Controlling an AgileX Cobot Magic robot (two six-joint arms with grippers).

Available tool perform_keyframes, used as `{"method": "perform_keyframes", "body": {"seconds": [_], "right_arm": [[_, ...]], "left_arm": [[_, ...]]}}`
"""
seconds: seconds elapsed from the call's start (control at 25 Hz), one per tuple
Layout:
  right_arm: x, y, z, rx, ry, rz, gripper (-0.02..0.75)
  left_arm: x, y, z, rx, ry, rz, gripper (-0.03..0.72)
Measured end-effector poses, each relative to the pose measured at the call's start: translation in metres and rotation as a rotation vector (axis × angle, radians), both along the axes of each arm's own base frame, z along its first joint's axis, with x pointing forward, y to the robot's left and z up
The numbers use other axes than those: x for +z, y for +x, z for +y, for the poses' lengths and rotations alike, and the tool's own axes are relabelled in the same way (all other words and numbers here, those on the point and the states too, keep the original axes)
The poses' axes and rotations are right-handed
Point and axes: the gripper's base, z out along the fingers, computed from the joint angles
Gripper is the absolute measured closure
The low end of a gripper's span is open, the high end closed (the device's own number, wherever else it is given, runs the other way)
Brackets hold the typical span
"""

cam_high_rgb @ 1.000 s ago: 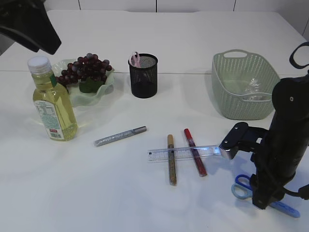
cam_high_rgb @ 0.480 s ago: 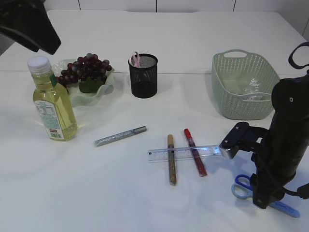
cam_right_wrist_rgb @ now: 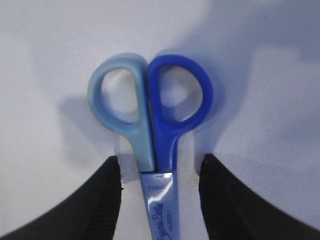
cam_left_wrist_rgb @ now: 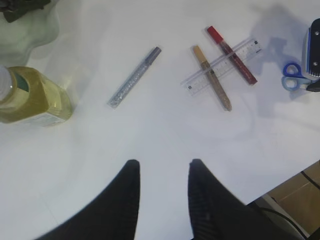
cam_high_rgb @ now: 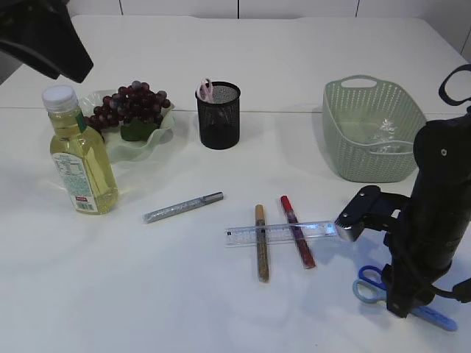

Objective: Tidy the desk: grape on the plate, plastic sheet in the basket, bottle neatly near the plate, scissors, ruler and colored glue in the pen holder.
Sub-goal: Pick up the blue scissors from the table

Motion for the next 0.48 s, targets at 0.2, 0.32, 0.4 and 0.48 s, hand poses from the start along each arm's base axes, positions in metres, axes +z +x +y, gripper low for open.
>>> {"method": "perform_keyframes", "body": {"seconds": [0.2, 0.32, 0.4, 0.48], "right_arm": [[-0.0034, 0.0, -0.0003, -0.001, -0.006, 0.01, 0.333], [-0.0039, 0.0, -0.0003, -0.002, -0.006, 0.012, 0.333], [-0.0039, 0.0, -0.0003, -0.005, -0.006, 0.012, 0.333], [-0.0039, 0.0, -0.0003, -0.003, -0.006, 0.012, 0.335]], "left_arm": [[0.0, 0.0, 0.0, 0.0, 0.0, 0.0, 0.445], [0.0, 0.0001, 0.0002, 0.0, 0.002, -0.001, 0.446], [0.0, 0.0001, 0.0002, 0.0, 0.002, -0.001, 0.445], [0.0, 0.0002, 0.0003, 0.001, 0.004, -0.002, 0.446]]}}
